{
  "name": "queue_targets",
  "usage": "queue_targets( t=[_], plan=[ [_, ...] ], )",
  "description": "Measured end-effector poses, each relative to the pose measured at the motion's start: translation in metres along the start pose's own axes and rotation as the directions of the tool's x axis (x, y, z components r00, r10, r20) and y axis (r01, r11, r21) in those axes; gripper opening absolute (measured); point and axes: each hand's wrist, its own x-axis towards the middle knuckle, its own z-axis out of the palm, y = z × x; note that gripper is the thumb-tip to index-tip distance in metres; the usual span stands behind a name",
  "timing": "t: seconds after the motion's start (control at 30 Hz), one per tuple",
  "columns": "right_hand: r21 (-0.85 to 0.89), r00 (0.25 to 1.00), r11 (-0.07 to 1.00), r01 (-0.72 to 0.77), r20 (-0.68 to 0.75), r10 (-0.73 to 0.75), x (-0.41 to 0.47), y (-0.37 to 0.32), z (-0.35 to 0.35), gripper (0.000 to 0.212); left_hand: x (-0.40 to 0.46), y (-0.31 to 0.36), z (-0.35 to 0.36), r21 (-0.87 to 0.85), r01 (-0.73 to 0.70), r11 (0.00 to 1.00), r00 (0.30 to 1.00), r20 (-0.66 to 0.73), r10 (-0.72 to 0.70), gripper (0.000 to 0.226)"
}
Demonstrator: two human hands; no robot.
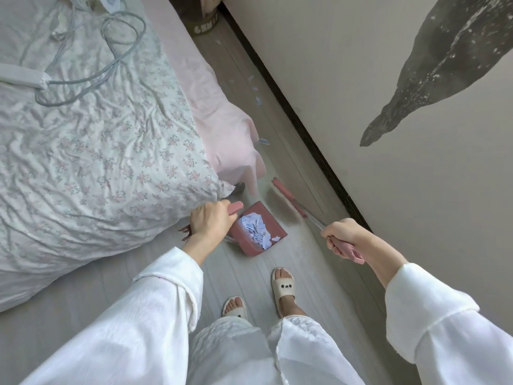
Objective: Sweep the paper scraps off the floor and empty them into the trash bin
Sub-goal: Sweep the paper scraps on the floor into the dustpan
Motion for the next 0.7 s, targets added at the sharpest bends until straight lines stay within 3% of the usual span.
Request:
queue_targets(
  t=[0.17,0.37,0.5,0.7],
  plan=[
    [-0.118,0.996,0.993,0.019,0.087,-0.009,0.025,-0.024,0.0,0.02,-0.012,0.013,0.004,-0.051,0.159,0.986,0.987,-0.001,-0.159,0.019],
    [-0.298,0.979,0.953,0.058,0.205,0.005,0.04,-0.039,0.021,0.015,-0.057,0.007,0.009,-0.103,0.384,0.918,0.923,0.027,-0.383,0.022],
    [-0.435,0.953,0.891,0.131,0.303,0.008,0.035,-0.045,0.051,0.012,-0.104,-0.012,0.012,-0.119,0.544,0.831,0.836,-0.006,-0.548,0.025],
    [-0.599,0.908,0.753,0.273,0.419,0.004,0.012,-0.042,0.12,0.014,-0.185,-0.057,0.017,-0.172,0.768,0.617,0.621,-0.035,-0.783,0.027]
  ],
)
